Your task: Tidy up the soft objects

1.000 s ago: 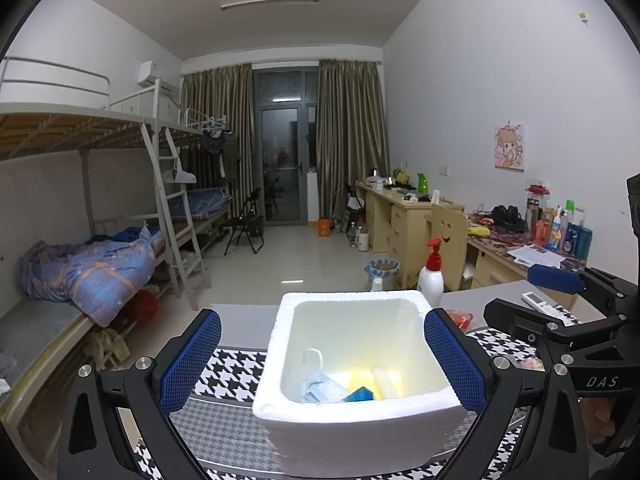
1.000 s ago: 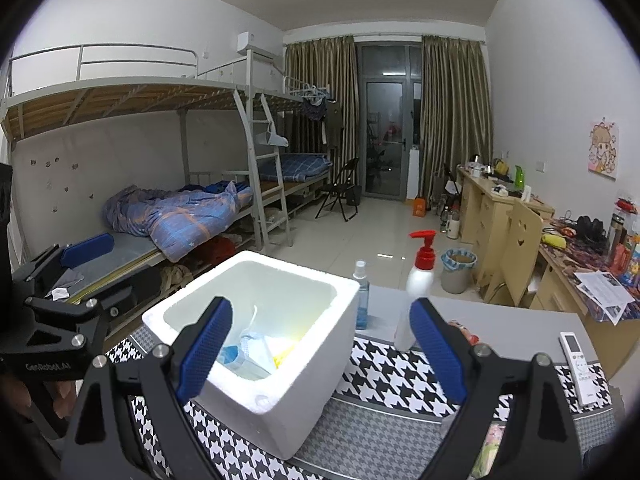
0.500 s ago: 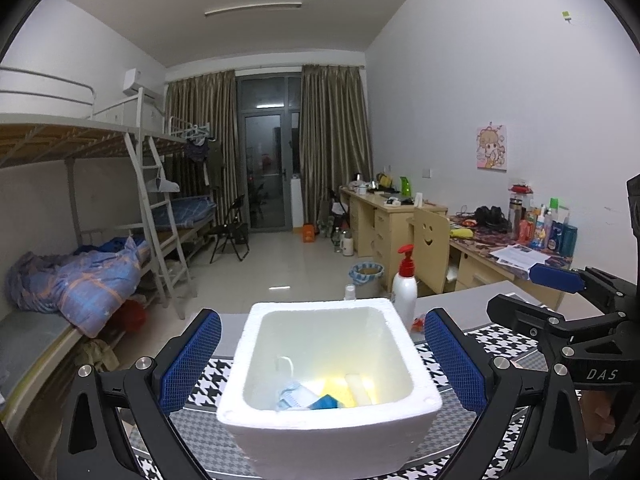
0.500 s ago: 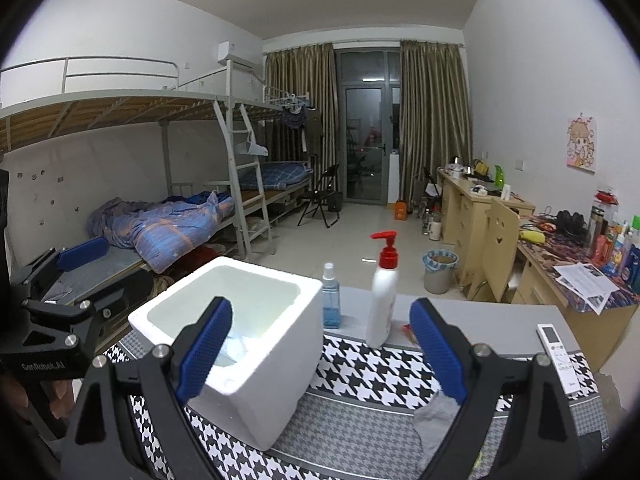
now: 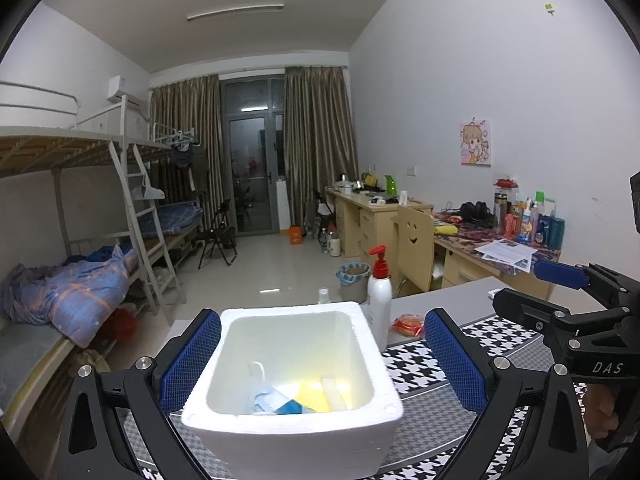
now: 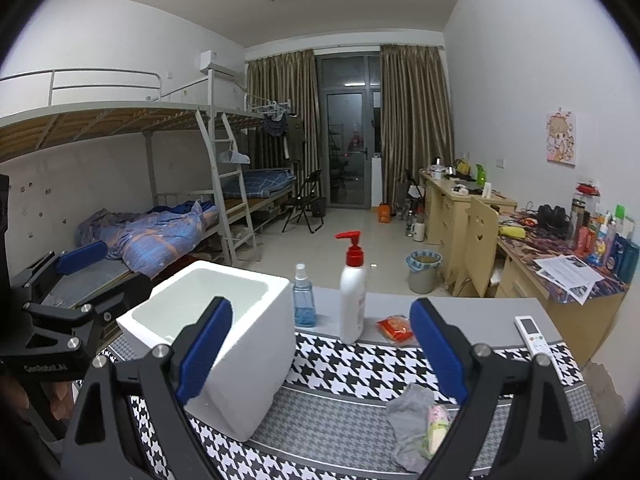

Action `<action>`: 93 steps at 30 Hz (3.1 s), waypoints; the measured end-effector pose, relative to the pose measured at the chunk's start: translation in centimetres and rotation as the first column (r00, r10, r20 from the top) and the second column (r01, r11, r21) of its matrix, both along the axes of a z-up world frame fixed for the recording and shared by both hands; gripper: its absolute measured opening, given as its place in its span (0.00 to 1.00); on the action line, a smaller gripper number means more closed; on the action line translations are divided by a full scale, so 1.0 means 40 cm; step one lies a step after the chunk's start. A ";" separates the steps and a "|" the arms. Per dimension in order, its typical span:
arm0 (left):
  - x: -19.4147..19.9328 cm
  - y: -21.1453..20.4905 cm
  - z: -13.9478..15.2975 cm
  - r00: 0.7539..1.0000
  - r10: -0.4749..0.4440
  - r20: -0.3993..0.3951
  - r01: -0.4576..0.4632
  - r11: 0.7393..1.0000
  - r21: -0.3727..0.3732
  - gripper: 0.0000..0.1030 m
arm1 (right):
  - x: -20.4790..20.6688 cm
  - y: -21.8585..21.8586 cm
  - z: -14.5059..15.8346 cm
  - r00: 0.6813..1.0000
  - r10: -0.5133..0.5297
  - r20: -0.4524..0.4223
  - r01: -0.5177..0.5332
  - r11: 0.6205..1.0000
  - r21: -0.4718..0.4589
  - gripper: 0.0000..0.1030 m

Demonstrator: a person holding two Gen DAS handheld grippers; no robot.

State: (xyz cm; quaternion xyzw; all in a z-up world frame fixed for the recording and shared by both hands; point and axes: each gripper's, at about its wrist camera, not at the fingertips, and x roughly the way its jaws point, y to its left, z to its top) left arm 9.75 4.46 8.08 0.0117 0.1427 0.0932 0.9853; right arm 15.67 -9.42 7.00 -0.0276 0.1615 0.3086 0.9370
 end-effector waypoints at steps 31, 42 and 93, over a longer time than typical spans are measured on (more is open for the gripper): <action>0.052 -0.143 -0.004 0.987 -0.162 -0.022 0.162 0.987 -0.002 0.99 | 0.010 -0.186 -0.016 0.989 -0.143 -0.024 0.144 0.989 0.030 0.90; 0.067 -0.160 -0.011 0.983 -0.181 -0.021 0.180 0.983 -0.026 0.99 | 0.026 -0.221 -0.021 0.983 -0.179 -0.032 0.180 0.983 0.028 0.90; 0.200 -0.247 -0.127 0.970 -0.195 -0.143 0.190 0.980 -0.050 0.99 | 0.109 -0.302 -0.149 0.958 -0.246 -0.147 0.236 0.968 -0.085 0.90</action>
